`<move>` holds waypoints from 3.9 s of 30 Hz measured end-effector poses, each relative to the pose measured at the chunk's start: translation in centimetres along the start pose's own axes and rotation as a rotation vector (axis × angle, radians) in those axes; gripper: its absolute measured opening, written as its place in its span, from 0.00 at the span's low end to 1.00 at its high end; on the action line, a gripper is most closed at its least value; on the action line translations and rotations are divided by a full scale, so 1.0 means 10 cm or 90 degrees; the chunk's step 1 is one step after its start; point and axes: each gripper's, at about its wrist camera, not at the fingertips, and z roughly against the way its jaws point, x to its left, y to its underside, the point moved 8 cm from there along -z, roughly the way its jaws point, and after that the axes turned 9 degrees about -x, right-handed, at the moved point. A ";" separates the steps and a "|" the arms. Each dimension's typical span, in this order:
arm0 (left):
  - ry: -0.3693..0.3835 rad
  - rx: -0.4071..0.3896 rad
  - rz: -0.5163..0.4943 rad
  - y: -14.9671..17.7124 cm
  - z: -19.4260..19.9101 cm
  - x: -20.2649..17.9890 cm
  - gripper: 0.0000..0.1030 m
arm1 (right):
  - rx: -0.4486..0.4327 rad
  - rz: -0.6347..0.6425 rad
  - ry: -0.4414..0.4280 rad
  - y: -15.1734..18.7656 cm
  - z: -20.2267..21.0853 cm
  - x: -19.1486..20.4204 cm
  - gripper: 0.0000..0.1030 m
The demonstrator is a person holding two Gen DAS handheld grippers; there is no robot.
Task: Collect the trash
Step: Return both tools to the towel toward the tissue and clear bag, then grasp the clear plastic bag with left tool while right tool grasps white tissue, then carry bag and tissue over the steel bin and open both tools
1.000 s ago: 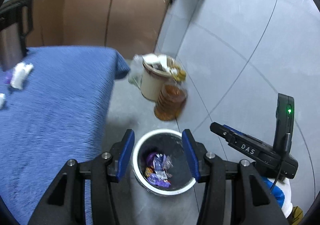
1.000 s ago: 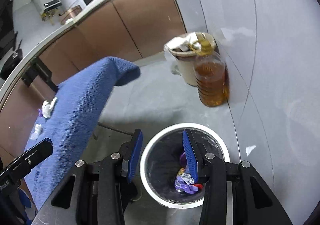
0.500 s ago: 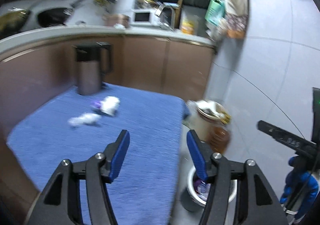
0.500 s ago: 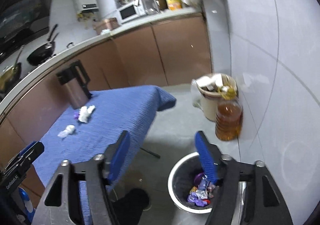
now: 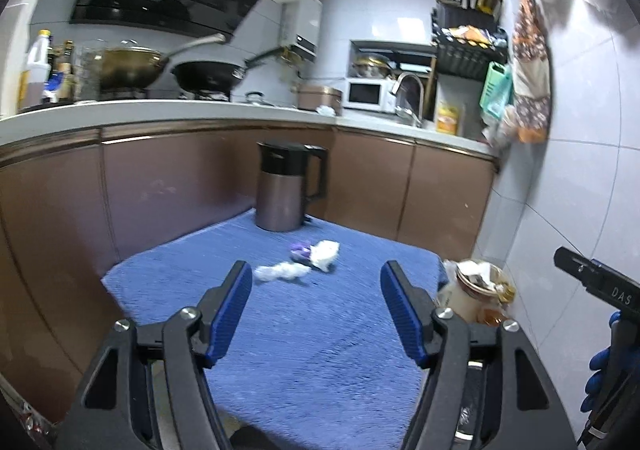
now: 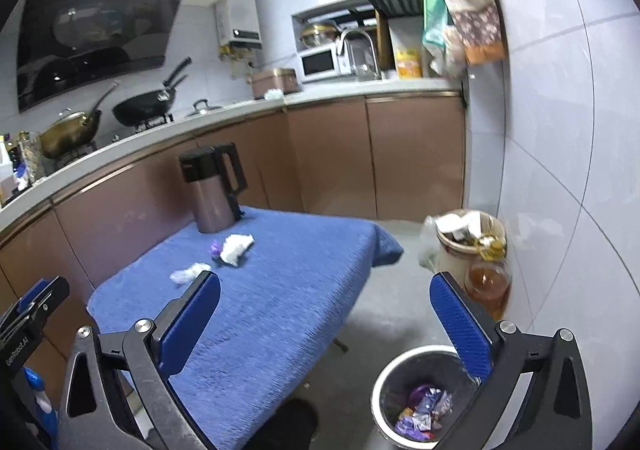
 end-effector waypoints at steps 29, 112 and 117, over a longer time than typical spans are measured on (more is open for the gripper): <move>-0.054 -0.035 -0.018 -0.12 0.54 0.39 0.72 | -0.100 0.042 -0.124 -0.33 0.50 0.73 1.00; 0.089 0.319 -0.035 1.05 -2.62 0.89 0.12 | 0.204 -0.013 -0.259 0.81 -2.50 1.20 0.05; 0.076 0.272 -0.053 0.76 -2.07 0.77 0.12 | 0.167 -0.024 -0.242 0.60 -1.95 0.97 0.05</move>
